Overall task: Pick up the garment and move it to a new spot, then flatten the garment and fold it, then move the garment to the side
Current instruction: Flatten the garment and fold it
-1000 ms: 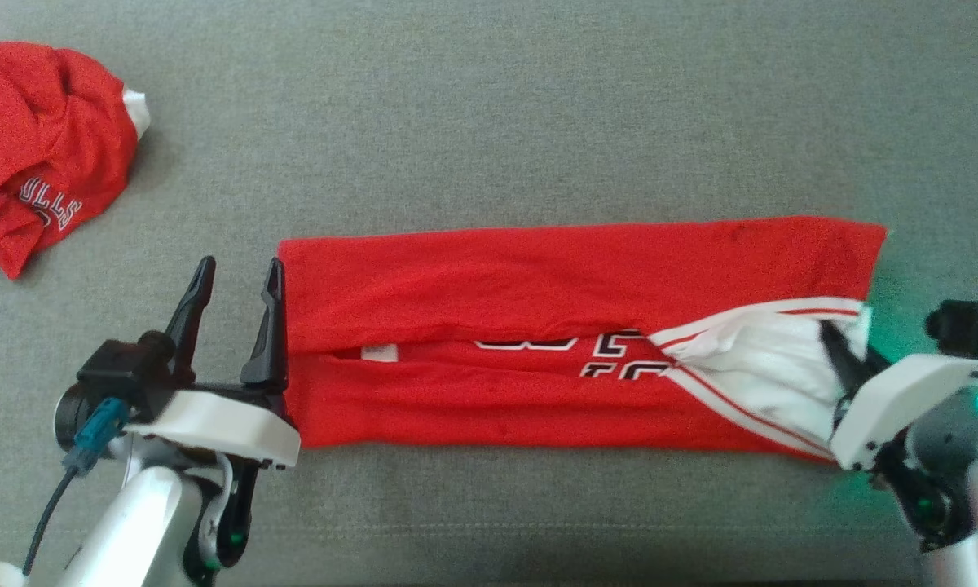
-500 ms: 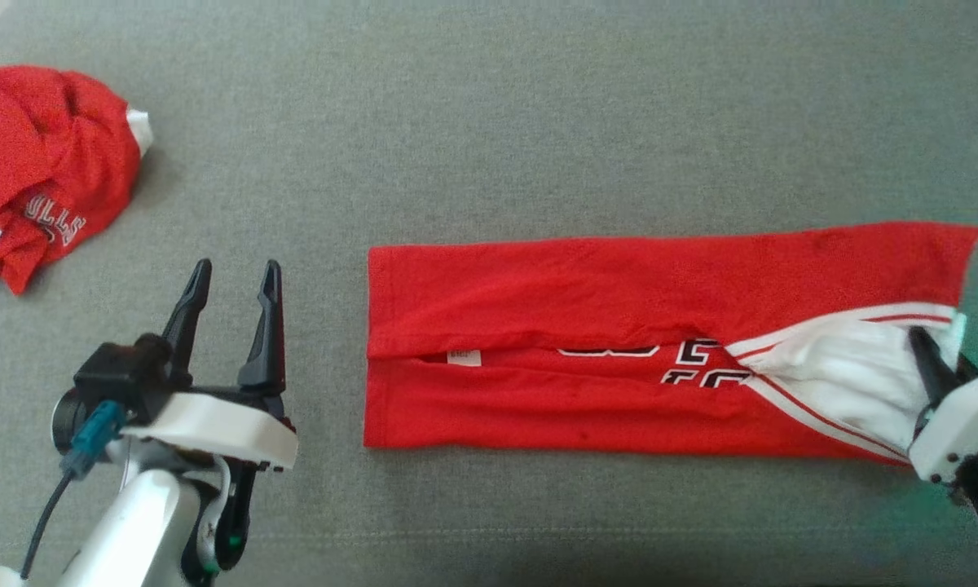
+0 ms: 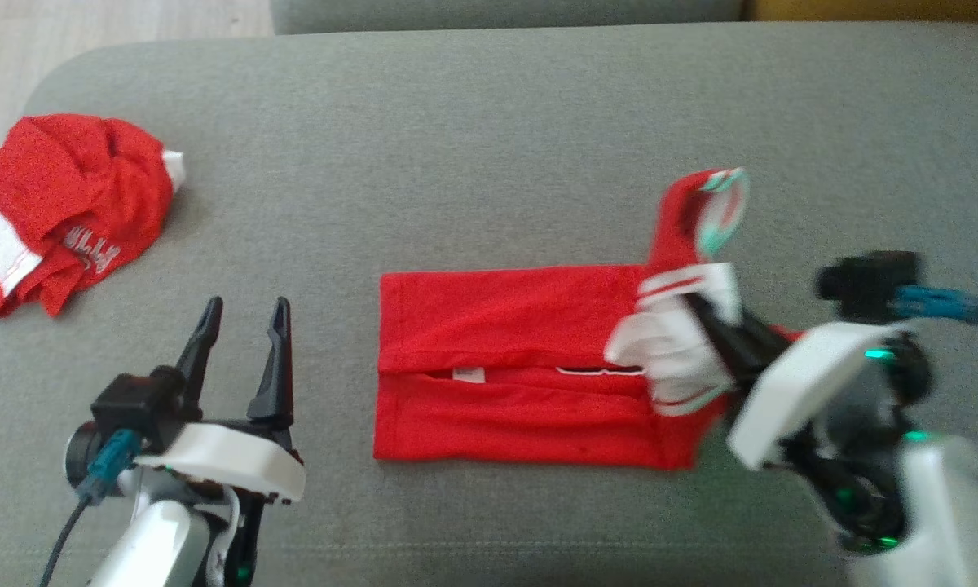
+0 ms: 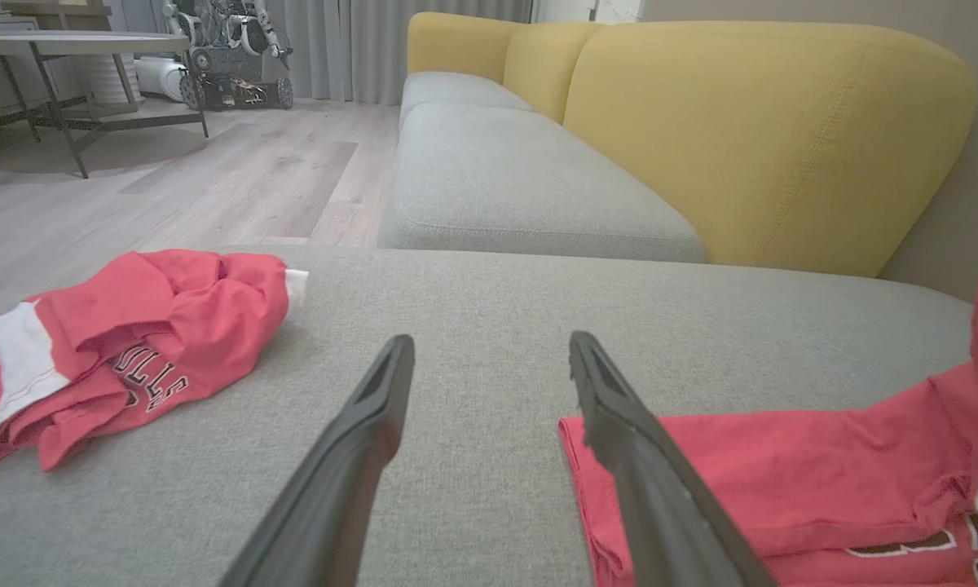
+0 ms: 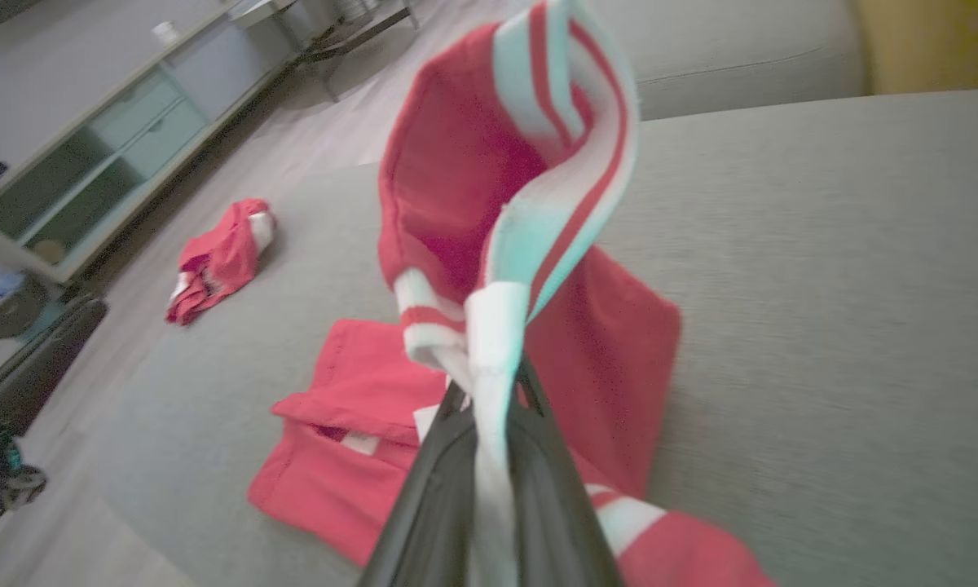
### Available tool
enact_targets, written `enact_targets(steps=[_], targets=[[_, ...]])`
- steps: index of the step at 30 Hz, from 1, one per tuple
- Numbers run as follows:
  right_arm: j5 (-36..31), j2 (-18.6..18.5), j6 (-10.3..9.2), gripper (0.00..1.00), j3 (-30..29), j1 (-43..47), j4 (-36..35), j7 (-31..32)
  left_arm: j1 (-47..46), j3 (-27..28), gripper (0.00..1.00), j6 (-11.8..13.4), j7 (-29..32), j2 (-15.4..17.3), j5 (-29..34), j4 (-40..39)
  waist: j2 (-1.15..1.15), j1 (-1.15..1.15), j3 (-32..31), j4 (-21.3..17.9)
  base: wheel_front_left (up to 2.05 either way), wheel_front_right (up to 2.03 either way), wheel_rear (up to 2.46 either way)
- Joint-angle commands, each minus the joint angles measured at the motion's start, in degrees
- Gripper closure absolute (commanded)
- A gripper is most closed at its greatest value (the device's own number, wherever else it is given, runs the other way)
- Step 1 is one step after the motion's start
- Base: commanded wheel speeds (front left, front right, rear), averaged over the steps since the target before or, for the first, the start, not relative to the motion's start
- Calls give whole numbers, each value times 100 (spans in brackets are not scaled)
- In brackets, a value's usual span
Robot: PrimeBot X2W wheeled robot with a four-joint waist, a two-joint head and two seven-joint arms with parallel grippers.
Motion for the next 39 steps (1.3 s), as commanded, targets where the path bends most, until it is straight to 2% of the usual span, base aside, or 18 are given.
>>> enact_targets(steps=[1, 6, 13, 19, 20, 21, 26, 31, 37, 39], targets=[[76, 89, -4, 100, 326, -366, -108, -44, -129, 208, 0, 32, 3, 101, -34, -191, 0, 0, -53, 80, 0, 0, 0], [374, 342, -4, 100, 993, -771, 792, -593, -136, 119, 0, 7, 31, 57, -43, -210, 0, 0, -64, 374, 0, 0, 0], [1185, 368, -4, 100, 2019, -1418, 2510, -2036, -295, -34, 0, -102, 26, -25, -13, -129, 0, 0, 125, 856, 0, 0, 0], [1655, 369, -4, 100, 2605, -1917, 3611, -2765, -422, -57, 0, -163, -3, -88, -13, -46, 0, 0, 280, 1003, 0, 0, 0], [1709, 369, -4, 70, 2697, -1998, 3744, -2843, -439, -55, 0, -168, -8, -96, -10, -34, 0, 0, 299, 1009, 0, 0, 0], [1773, 369, -4, 0, 2795, -2069, 3848, -2912, -452, -52, 0, -172, -13, -101, -8, -21, 0, 0, 316, 1011, 0, 0, 0], [2215, 369, -4, 0, 3250, -2328, 4029, -3255, -475, -13, 0, -175, -33, -89, 2, 36, 0, 0, 351, 940, 0, 0, 0], [2373, 369, -4, 0, 3543, -2577, 3923, -3616, -494, 16, 0, -186, -46, -69, 12, 55, 0, 0, 355, 824, 0, 0, 0], [2270, 369, -4, 0, 3421, -2722, 3672, -3986, -486, 37, 0, -173, -53, -49, 22, 64, 0, 0, 329, 704, 0, 0, 0], [2109, 368, -4, 0, 3214, -2715, 3566, -4103, -470, 51, 0, -160, -56, -35, 24, 57, 0, 0, 311, 652, 0, 0, 0]])
